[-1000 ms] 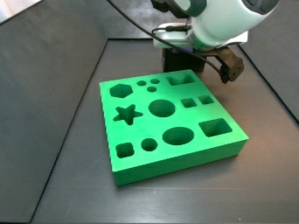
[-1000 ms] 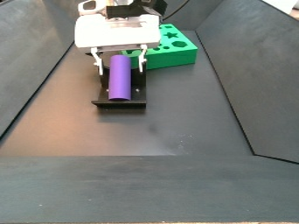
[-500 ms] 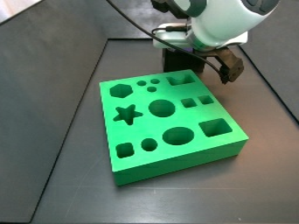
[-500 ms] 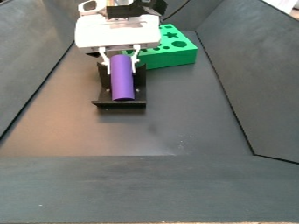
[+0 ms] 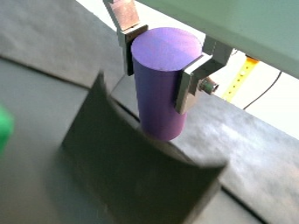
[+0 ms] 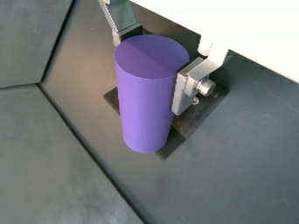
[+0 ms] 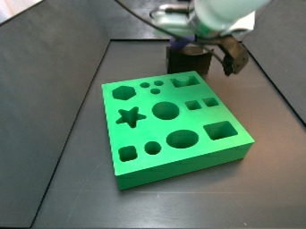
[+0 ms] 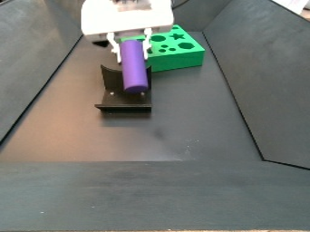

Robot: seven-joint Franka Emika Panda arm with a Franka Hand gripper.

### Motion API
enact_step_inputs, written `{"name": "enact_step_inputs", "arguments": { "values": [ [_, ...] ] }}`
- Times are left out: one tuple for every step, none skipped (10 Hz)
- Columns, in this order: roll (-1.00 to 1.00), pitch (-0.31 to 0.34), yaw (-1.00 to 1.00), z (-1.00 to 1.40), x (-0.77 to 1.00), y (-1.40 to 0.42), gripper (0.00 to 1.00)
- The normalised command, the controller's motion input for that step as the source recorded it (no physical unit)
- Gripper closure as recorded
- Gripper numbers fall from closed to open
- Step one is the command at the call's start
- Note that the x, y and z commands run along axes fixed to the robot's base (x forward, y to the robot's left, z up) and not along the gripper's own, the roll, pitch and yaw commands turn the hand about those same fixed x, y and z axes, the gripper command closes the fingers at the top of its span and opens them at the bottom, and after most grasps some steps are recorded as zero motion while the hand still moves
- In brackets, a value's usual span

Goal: Pick up the round object. Move up. Place the round object on the fixture. Regrasp the round object. Move to above the board. Insert the round object.
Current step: Move to above the board.

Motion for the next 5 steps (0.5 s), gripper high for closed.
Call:
{"name": "enact_step_inputs", "arguments": {
  "values": [
    [-0.08, 0.057, 0.11, 1.00, -0.22, -0.06, 1.00],
    [-0.07, 0.017, 0.10, 1.00, -0.21, -0.06, 1.00],
    [-0.05, -0.018, 0.09, 1.00, -0.20, -0.05, 1.00],
    [-0.05, -0.037, 0.07, 1.00, -0.19, -0.05, 1.00],
    [-0.05, -0.044, 0.06, 1.00, -0.19, -0.05, 1.00]
  ]
}}
